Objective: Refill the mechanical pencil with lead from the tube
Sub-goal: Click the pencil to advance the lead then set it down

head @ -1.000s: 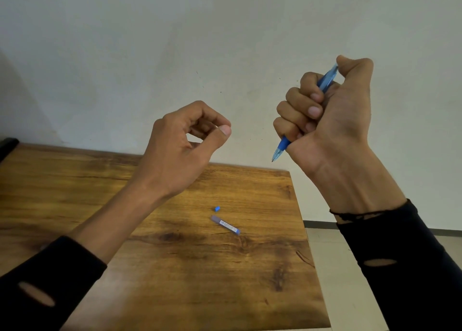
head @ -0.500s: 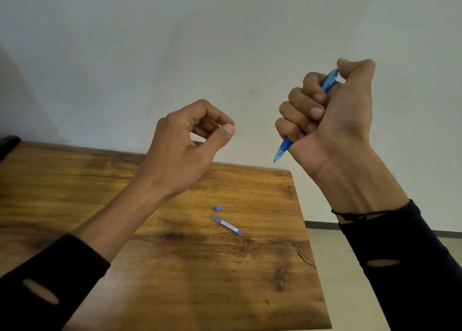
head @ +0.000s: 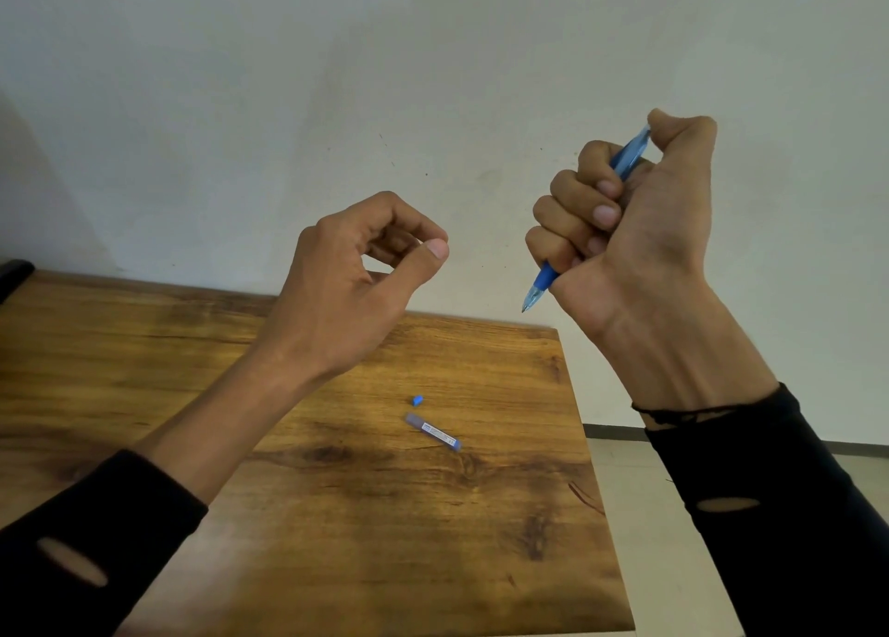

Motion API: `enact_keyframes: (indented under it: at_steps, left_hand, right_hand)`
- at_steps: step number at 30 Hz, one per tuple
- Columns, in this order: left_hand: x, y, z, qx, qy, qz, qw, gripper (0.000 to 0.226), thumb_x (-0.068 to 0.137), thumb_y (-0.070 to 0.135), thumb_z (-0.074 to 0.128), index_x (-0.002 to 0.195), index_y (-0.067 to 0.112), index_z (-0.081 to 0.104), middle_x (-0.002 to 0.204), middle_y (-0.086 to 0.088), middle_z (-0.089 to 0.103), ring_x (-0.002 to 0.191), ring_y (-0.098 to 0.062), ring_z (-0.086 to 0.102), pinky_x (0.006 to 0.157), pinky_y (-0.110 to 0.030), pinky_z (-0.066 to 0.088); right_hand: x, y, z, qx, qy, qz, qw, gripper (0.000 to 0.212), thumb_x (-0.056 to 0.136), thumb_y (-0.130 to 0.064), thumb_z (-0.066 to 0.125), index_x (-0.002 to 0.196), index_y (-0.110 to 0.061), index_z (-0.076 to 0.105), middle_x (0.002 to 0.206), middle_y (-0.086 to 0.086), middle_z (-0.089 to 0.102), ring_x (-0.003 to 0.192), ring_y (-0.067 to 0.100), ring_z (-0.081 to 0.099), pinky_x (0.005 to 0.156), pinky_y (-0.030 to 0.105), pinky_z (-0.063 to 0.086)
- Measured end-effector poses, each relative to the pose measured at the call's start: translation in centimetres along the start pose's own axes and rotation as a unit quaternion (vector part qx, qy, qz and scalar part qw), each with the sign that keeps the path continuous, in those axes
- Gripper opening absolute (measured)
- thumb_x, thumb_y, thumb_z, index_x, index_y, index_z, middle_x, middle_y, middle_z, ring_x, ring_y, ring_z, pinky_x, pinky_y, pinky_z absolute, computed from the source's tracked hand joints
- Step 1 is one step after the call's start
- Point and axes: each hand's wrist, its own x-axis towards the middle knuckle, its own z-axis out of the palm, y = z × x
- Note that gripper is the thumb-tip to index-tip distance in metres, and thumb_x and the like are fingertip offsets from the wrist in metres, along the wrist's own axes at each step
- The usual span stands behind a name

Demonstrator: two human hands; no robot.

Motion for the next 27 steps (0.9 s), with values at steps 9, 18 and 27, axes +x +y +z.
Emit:
enact_keyframes:
  at_steps: [9,18,27]
  left_hand:
    - [-0.03,-0.06,0.04,-0.003,-0.001,0.000,1.000,0.013,0.095,0.037,0.070,0.100,0.027,0.077,0.088,0.008,0.078,0.086,-0.006,0.071,0.081,-0.041,0.064]
    - [-0.10,-0.40,-0.03,-0.007,-0.004,0.006,1.000,0.004,0.099,0.028,0.074,0.100,0.026,0.077,0.087,0.008,0.077,0.085,-0.007,0.071,0.077,-0.029,0.063]
    - [-0.06,-0.40,0.15,-0.012,-0.012,0.006,1.000,0.002,0.098,0.025,0.077,0.099,0.026,0.077,0.091,0.004,0.078,0.085,-0.006,0.069,0.069,-0.022,0.058]
  right_hand:
    - [-0.06,0.13,0.07,0.001,0.003,0.001,1.000,0.055,0.103,-0.048,0.035,0.057,-0.020,0.027,0.048,-0.005,0.018,0.045,0.014,0.010,0.041,0.025,0.013]
    - [-0.05,0.08,0.05,0.004,0.005,0.003,1.000,0.056,0.103,-0.050,0.035,0.057,-0.020,0.027,0.048,-0.005,0.018,0.045,0.014,0.009,0.041,0.026,0.013]
    - [0.19,0.00,-0.13,0.007,0.015,0.004,1.000,0.056,0.103,-0.050,0.036,0.057,-0.020,0.028,0.048,-0.006,0.018,0.045,0.014,0.010,0.041,0.025,0.014]
